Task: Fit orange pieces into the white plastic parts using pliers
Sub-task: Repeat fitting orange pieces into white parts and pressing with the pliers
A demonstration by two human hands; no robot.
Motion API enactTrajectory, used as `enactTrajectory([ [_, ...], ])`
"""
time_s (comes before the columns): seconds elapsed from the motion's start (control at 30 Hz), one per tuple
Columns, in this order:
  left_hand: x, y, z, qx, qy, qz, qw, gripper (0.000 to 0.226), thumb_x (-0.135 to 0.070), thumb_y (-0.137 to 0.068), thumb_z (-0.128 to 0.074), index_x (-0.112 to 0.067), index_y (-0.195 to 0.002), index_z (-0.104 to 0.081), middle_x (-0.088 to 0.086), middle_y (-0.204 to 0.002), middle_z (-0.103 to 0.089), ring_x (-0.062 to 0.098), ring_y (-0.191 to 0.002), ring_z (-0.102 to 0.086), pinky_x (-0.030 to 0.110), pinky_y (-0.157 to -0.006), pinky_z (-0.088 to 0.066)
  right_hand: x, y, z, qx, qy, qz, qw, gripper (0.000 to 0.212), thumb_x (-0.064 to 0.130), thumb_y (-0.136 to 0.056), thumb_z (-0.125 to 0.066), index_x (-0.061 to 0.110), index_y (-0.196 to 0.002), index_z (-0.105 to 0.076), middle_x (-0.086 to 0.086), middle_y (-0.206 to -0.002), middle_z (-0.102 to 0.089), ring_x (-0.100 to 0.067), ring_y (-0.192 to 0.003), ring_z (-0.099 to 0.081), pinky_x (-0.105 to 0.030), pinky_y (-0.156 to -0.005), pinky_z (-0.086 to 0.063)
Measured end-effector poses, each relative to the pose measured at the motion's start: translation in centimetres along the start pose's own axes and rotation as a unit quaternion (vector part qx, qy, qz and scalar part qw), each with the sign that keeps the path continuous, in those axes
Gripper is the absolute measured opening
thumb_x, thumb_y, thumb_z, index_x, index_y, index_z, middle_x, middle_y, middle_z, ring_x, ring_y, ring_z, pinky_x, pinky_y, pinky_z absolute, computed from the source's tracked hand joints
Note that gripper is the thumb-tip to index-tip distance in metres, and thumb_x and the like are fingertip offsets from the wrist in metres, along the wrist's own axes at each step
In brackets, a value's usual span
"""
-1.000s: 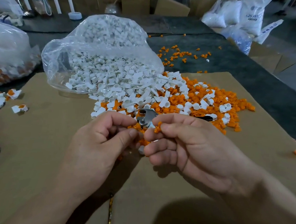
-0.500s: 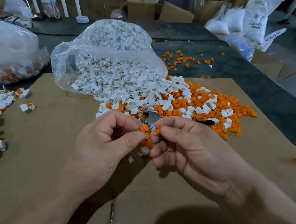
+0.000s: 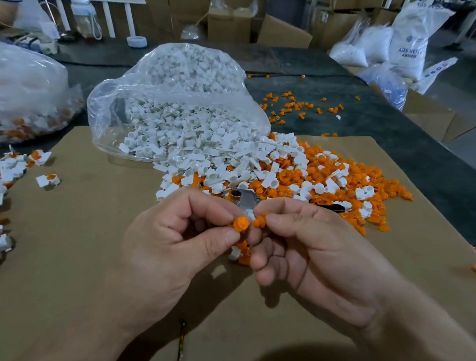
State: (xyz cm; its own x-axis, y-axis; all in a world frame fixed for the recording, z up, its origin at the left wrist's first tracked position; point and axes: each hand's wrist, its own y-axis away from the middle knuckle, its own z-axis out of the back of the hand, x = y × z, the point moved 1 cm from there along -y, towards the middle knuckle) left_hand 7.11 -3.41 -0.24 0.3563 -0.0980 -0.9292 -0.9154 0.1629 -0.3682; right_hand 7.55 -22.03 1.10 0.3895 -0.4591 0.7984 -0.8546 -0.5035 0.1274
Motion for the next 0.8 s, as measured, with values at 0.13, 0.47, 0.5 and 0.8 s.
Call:
enactTrajectory([
  [0.13, -0.1, 0.0, -0.1, 0.001, 0.016, -0.007, 1.000, 0.013, -0.022, -0.072, -0.076, -0.030, -0.081, -0.071, 0.004, -0.095, -0.077, 0.015, -0.085, -0.074, 0.019, -0.072, -0.056, 0.0, 0.1, 0.0, -0.001, 0.000, 0.003, 1.000, 0.016, 0.006, -0.092, -0.051, 0.003, -0.104, -0.060, -0.023, -0.083, -0.063, -0.026, -0.061, -0.065, -0.031, -0.052, -0.056],
  [0.47, 1.4, -1.0, 0.6, -0.089, -0.024, 0.072, 0.993, 0.018, -0.025, -0.066, -0.080, -0.029, -0.083, -0.076, 0.006, -0.090, -0.077, 0.022, -0.078, -0.072, 0.025, -0.066, -0.057, 0.2, 0.8, 0.3, -0.055, 0.236, -0.002, 0.970, 0.016, 0.028, -0.091, -0.062, 0.012, -0.093, -0.065, -0.015, -0.069, -0.062, -0.025, -0.054, -0.056, -0.035, -0.052, -0.046],
  [0.5, 1.5, -1.0, 0.7, -0.089, -0.025, 0.074, 0.993, 0.016, -0.024, -0.068, -0.077, -0.030, -0.083, -0.076, 0.006, -0.088, -0.077, 0.019, -0.076, -0.073, 0.023, -0.064, -0.056, 0.3, 1.0, 0.4, -0.069, 0.281, 0.009, 0.957, 0.016, 0.030, -0.090, -0.062, 0.015, -0.091, -0.066, -0.012, -0.063, -0.059, -0.023, -0.051, -0.051, -0.036, -0.052, -0.042],
  [0.8, 2.4, -0.8, 1.9, -0.124, -0.058, 0.103, 0.985, 0.036, -0.051, -0.060, -0.076, -0.030, -0.089, -0.075, 0.004, -0.075, -0.074, 0.022, -0.067, -0.069, 0.036, -0.063, -0.055, 6.0, -1.4, 0.1, -0.259, 0.421, 0.079, 0.866, 0.013, 0.031, -0.094, -0.060, 0.024, -0.103, -0.066, -0.002, -0.068, -0.069, -0.018, -0.053, -0.063, -0.030, -0.056, -0.056],
])
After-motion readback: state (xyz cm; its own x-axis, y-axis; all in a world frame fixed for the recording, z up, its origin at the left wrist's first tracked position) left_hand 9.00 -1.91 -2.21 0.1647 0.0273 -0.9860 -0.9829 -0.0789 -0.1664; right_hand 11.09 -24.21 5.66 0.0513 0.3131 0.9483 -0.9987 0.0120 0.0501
